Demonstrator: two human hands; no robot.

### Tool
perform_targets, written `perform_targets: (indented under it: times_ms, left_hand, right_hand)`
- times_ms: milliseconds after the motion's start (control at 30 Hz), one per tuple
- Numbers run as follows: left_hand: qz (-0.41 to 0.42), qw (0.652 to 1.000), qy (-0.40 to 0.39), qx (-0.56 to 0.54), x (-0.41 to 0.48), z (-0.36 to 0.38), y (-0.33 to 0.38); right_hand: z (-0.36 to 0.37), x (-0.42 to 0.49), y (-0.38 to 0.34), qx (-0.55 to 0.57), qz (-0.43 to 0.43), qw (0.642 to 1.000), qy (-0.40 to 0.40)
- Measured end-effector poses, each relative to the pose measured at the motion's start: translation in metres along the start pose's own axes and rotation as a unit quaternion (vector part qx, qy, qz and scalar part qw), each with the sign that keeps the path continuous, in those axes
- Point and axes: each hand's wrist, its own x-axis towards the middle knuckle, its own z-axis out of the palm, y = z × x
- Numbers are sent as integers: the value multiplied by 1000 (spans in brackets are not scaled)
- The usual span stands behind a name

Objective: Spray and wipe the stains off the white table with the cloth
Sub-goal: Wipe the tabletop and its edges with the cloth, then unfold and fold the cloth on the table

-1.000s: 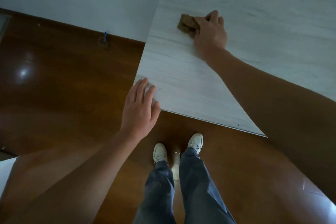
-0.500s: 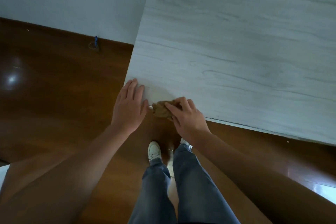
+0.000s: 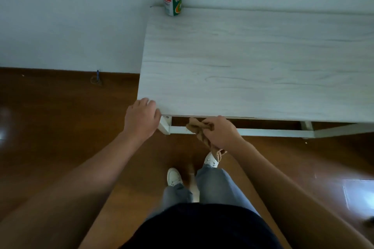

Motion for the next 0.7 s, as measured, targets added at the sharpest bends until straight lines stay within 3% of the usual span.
perform_targets:
  times_ms: [100, 200, 533, 600, 700]
  left_hand:
    - [-3, 997, 66, -36, -21, -26, 8]
    - [-28, 988, 80, -126, -44, -44, 25]
    - [-44, 976, 0, -212, -42, -38, 80]
    - [-76, 960, -8, -271, -25, -42, 95]
    - [-147, 897, -17, -416, 7, -52, 122]
  right_hand:
    - [-2, -28, 2, 106, 30, 992, 61]
    - [-7, -45, 1, 192, 39, 975, 101]
    - [-62, -22, 9, 216, -16, 966, 144]
    - [-76, -6, 9, 234, -14, 963, 131]
    - [-95, 20, 6, 285, -15, 954, 87]
